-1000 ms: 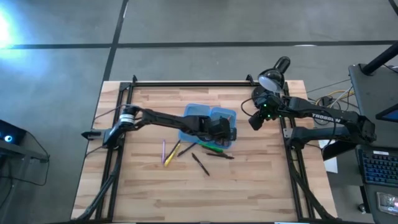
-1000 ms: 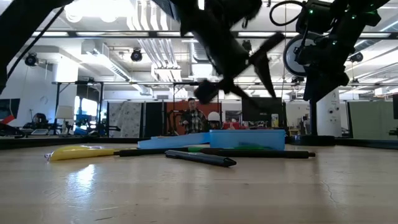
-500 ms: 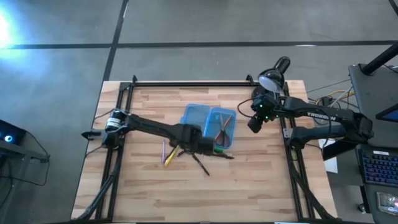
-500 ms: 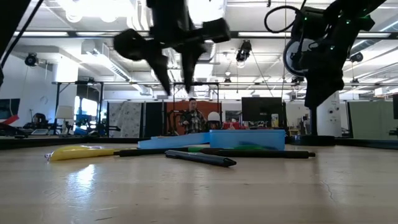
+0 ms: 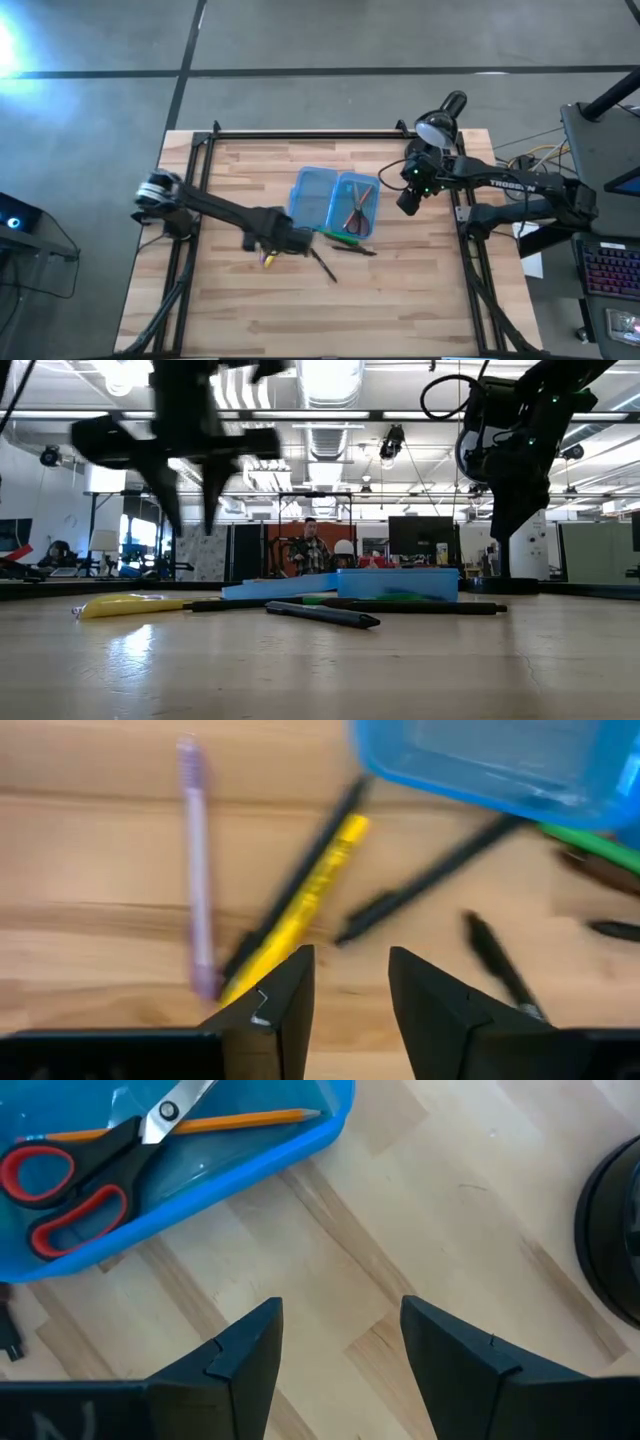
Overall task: Pick & place school supplies into a supply box
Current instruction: Put the purple pen into the supply box
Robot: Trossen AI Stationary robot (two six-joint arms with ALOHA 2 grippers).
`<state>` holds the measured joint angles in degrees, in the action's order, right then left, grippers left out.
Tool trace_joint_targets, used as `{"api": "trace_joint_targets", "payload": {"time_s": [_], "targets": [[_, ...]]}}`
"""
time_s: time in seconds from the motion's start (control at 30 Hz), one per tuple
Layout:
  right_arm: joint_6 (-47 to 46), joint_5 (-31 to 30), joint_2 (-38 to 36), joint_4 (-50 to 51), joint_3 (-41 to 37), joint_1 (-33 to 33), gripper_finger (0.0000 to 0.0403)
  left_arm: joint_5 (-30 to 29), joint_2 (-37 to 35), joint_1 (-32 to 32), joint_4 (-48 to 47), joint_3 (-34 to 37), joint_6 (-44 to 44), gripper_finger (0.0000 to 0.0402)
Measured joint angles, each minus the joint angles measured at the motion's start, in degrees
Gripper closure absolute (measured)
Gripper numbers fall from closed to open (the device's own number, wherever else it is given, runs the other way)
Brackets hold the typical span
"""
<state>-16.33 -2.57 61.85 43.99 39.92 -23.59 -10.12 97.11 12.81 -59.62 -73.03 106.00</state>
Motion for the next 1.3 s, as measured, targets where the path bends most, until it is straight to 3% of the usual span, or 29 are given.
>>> {"api": "trace_joint_targets", "payload": {"time_s": [0.2,0.37,0.67,1.0,1.17,1.3], "targets": [[-0.14,-0.02,-0.01,-0.26,0.00,0.00,0.0209,2.74,-11.81,-1.09,4.38,15.71,-0.35,0.0291],[-0.60,-0.02,0.95,-1.25,0.00,0.00,0.0209,4.68,-14.74,-1.30,10.36,22.47,-0.26,0.0291],[-1.73,-0.02,4.18,-1.42,0.00,0.07,0.0209,4.10,-10.86,-2.22,13.19,23.99,-4.69,0.0287],[-2.11,-0.02,6.49,-1.44,0.00,0.07,0.0209,4.08,-6.57,-4.05,13.83,24.78,-8.93,0.0233],[-2.11,-0.04,6.18,-1.54,0.00,0.07,0.0209,4.07,-5.90,-4.57,16.51,25.52,-11.64,0.0240],[-2.11,-0.02,6.18,-1.82,0.00,0.07,0.0209,4.18,-5.43,-4.84,16.92,25.46,-12.49,0.0270]]}}
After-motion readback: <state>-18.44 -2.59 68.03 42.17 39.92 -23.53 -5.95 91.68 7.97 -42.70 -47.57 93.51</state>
